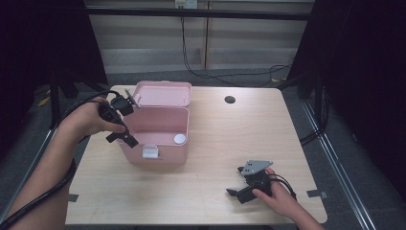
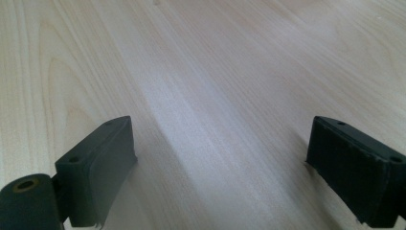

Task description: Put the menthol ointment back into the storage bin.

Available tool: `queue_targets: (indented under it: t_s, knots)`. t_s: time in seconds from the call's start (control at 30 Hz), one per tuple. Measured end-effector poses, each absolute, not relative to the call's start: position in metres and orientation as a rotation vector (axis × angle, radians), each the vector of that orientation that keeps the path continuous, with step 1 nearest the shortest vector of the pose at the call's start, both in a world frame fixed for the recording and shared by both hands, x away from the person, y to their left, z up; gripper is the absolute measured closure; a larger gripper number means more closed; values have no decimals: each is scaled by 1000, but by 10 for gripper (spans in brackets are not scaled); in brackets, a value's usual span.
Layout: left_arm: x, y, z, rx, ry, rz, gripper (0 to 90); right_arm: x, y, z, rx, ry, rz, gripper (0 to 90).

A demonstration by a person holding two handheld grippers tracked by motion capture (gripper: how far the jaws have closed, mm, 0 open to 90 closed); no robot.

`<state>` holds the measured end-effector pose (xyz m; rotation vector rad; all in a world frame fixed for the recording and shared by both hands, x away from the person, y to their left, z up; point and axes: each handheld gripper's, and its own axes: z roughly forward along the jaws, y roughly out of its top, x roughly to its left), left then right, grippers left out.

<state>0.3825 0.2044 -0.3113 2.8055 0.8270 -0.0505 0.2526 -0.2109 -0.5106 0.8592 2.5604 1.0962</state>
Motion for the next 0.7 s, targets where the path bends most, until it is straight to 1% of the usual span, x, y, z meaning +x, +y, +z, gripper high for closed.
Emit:
queue_targets:
  t_s: [0.37,0.5,0.7]
  knots:
    - [362,220,-325,2786,789,-47,216,253,-211,-511,859,2560,1096,88]
    - [355,230,-337,2754,803,-55,216,253,-211,-511,858,2560,1097,88]
    - [346,240,-347,2717,785,-34,218,252,-211,-511,862,2561,1095,88]
